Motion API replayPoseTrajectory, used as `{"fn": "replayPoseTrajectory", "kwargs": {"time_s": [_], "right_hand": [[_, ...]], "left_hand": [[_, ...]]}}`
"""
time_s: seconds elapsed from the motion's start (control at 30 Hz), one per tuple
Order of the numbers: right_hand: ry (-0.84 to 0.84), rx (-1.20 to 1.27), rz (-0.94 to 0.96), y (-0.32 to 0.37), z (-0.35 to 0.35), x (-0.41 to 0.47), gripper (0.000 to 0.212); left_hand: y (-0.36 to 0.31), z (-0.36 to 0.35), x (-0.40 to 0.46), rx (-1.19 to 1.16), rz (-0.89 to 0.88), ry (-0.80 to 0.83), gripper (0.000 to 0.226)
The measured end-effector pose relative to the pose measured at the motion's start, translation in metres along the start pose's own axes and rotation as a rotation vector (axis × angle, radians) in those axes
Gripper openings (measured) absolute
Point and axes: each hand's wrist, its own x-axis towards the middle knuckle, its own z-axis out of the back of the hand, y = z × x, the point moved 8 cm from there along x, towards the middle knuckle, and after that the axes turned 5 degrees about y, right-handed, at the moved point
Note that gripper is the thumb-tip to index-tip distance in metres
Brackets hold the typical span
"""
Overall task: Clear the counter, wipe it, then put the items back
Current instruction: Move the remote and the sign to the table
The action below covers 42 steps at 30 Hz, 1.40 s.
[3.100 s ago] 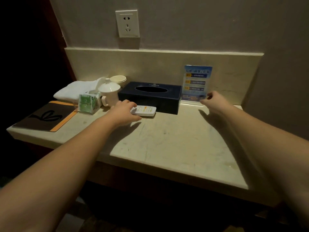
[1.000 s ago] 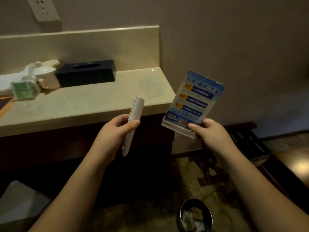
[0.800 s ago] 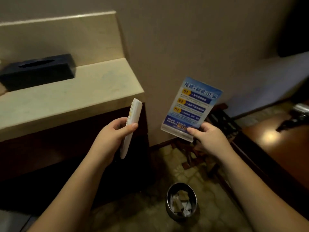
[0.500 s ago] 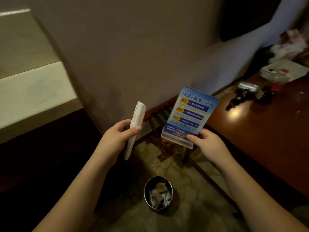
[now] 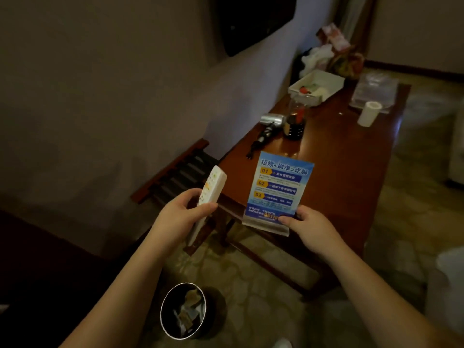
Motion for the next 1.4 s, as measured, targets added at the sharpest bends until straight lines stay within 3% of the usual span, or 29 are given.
{"fn": "replayPoseTrajectory", "kwargs": {"time_s": [0.37, 0.73, 1.1, 1.4], "right_hand": [[-0.137, 0.066, -0.122, -0.08, 0.106, 0.009, 0.015], [-0.313, 0.203, -0.23, -0.126, 0.175, 0.053, 0.02], [-0.437, 0.192, -0.303, -0.14, 0.221, 0.197, 0.03], [-0.455, 0.121, -0.392, -0.16, 0.241, 0.293, 0.026]], "left_hand": [[-0.082, -0.095, 0.075, 0.546, -0.239, 0.116, 0.07], [-0.127, -0.158, 0.198, 0.903, -0.449, 0.249, 0.067], [-0.122, -0.238, 0.372, 1.136, -0.536, 0.453, 0.071], [-0.092, -0.286, 0.46, 1.221, -0.51, 0.569, 0.074]]}}
